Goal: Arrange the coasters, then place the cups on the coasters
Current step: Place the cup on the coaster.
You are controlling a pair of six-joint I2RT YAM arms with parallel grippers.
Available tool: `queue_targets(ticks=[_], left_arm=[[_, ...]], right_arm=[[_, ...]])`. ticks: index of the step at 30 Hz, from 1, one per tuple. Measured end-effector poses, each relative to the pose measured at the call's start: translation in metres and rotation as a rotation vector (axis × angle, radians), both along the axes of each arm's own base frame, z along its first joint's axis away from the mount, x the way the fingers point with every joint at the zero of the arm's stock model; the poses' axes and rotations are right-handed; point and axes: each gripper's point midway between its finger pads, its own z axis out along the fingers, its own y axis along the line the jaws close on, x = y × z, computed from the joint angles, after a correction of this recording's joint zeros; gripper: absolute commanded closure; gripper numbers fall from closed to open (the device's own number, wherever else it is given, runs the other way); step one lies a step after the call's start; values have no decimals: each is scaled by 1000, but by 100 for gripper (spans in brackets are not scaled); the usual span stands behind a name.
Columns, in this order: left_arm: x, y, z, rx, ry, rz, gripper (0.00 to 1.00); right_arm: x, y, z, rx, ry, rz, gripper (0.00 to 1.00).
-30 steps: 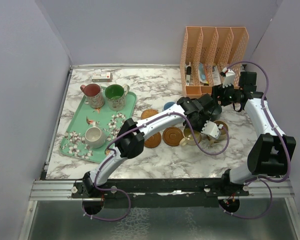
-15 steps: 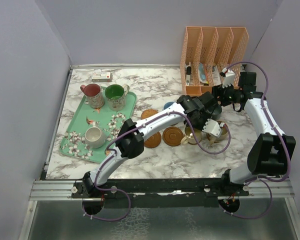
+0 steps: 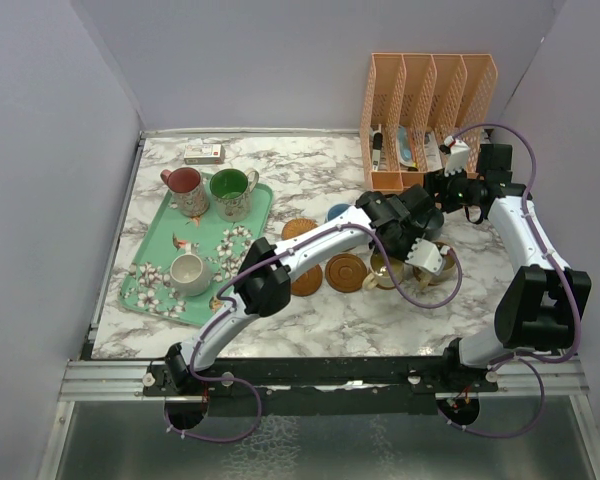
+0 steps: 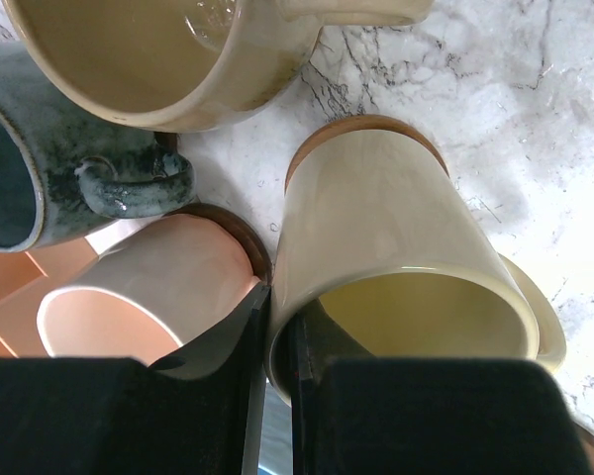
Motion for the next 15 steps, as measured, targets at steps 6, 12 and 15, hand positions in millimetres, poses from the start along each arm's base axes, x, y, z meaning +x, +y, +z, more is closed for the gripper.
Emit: queue_targets(ticks=[6, 12, 15], left_arm=[[0, 0, -4, 7, 4, 0, 100], [1, 0, -6, 11, 3, 1, 100], [1, 0, -7, 12, 3, 2, 100]], right_arm=[[0, 0, 0, 1, 0, 2, 29], [0, 0, 0, 1, 0, 3, 29], [0, 0, 0, 1, -1, 3, 29]])
